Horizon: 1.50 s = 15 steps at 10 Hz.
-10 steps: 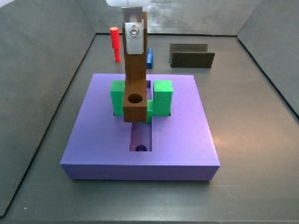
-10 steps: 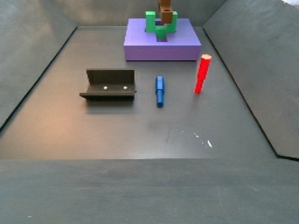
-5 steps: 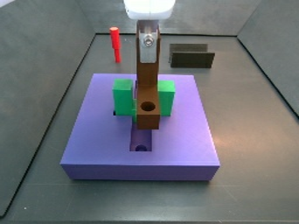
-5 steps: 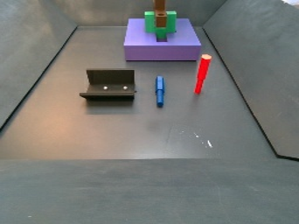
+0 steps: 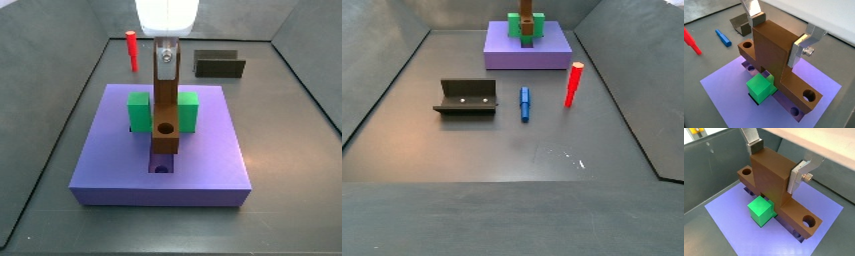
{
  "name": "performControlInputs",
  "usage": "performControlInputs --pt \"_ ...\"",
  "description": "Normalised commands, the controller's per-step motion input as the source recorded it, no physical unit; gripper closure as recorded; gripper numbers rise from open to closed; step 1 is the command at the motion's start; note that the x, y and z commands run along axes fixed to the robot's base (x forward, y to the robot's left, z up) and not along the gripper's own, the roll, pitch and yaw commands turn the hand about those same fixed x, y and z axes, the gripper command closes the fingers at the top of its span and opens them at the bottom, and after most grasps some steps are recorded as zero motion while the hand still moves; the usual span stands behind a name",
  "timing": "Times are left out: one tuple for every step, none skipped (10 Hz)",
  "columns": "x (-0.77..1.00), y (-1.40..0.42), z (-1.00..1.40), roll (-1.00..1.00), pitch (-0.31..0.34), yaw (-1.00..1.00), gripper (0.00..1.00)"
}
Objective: Pick up the brown object. Move up. Place the brown object on the fixture. Regrasp the brown object. Move to above the board. Insert the brown object.
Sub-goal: Insert the brown object.
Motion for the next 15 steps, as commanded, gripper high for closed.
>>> performControlInputs --pt "0.0 -0.05 -0.21 0.0 0.0 -0.06 1.0" --pt "0.0 0.0 -0.21 0.0 0.0 -0.06 1.0" --pt "0.0 0.0 -0.12 0.0 0.0 -0.06 1.0" --pt "0.0 0.0 -0.11 0.0 0.0 -0.01 1.0" --pt "0.02 0.0 -0.11 0.0 0.0 -0.01 1.0" --pt "0.0 0.0 -0.17 0.0 0.0 -0.01 1.0" --pt "0.0 0.0 -0.22 0.0 0.0 -0.01 1.0" --pt "0.01 0.0 -0.32 -0.01 0.0 -0.03 1.0" --pt "0.0 0.0 -0.29 -0.01 0.0 -0.02 1.0" --pt "0.01 0.0 -0.23 0.0 0.0 -0.01 1.0" --pt "0.0 0.0 -0.21 0.0 0.0 -0.01 1.0" --pt "0.03 0.0 -0.2 0.0 0.0 0.0 1.0" --pt "0.12 0.0 -0.13 0.02 0.0 0.0 1.0" --pt "0.27 0.0 -0.08 0.05 0.011 0.0 1.0" --pt "0.25 0.0 -0.1 0.06 0.013 0.0 1.0"
